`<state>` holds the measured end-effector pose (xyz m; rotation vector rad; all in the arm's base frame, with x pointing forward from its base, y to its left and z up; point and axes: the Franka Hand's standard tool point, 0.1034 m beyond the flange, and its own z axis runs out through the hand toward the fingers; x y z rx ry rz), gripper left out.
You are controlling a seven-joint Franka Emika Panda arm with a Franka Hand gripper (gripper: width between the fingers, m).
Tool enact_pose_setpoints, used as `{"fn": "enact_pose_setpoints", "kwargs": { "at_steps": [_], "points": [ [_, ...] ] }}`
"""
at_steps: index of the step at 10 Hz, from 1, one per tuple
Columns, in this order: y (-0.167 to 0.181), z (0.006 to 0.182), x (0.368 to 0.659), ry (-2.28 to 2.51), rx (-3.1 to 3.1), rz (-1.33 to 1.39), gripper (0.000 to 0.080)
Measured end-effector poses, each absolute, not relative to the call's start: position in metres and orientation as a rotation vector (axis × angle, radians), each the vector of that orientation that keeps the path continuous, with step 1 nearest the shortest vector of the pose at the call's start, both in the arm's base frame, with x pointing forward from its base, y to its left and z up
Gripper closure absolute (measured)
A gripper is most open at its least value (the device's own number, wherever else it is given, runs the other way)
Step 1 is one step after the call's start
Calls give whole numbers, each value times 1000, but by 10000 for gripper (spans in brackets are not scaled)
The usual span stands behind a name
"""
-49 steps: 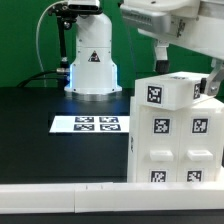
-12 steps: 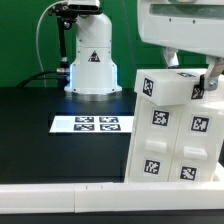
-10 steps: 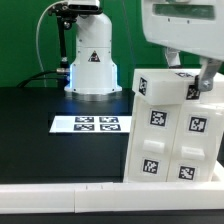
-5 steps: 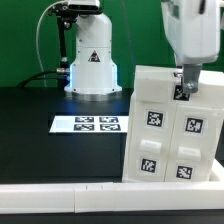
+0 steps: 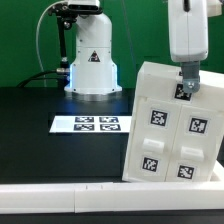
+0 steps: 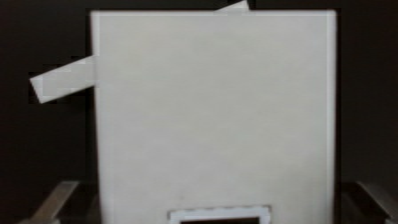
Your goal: Assemble cabinet
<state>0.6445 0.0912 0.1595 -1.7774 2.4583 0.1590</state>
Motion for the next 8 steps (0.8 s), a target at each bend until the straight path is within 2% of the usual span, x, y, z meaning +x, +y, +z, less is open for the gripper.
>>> {"fn": "enact_pose_setpoints", "kwargs": {
  "at_steps": [2, 3, 4, 7, 8],
  "points": [
    [92, 159, 644, 2437, -1806, 159, 242],
    [93, 159, 644, 2432, -1813, 159, 85],
    [93, 158, 644, 2427, -1820, 158, 18],
    [95, 159, 644, 2408, -1843, 158, 5],
    [96, 174, 646, 2369, -1876, 164, 2]
  ]
}}
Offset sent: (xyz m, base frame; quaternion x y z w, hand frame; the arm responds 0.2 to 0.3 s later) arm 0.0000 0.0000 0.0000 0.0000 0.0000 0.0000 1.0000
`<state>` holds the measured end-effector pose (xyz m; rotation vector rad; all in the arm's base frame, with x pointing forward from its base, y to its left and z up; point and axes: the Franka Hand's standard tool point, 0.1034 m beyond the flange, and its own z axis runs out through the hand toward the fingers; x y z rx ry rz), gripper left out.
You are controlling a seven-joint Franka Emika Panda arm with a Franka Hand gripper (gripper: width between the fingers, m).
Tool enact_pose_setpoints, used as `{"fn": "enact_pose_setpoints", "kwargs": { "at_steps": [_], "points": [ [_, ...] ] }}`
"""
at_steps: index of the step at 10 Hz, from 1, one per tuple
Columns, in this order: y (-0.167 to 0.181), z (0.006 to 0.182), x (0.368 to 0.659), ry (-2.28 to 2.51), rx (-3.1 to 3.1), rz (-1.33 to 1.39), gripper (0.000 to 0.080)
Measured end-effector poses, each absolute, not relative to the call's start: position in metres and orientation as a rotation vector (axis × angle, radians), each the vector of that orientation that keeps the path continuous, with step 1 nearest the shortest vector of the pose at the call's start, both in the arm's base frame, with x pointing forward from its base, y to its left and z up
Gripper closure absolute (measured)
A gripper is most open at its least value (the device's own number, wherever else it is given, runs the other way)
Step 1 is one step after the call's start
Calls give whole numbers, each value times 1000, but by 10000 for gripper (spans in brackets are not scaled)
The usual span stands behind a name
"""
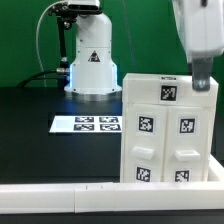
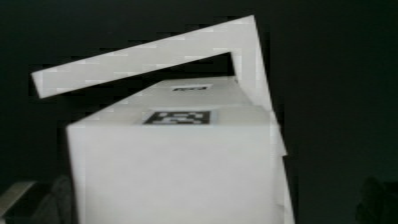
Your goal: Assemble cabinet
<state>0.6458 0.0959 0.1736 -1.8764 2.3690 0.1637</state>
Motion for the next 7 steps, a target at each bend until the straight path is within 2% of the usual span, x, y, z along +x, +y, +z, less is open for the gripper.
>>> {"fn": "enact_pose_setpoints", "kwargs": {
  "at_steps": [1, 2, 7],
  "points": [
    [98, 194, 649, 2337, -1866, 164, 3],
    [99, 199, 649, 2336, -1859, 177, 3],
    [101, 194, 647, 2325, -1880, 180, 3]
  ]
}}
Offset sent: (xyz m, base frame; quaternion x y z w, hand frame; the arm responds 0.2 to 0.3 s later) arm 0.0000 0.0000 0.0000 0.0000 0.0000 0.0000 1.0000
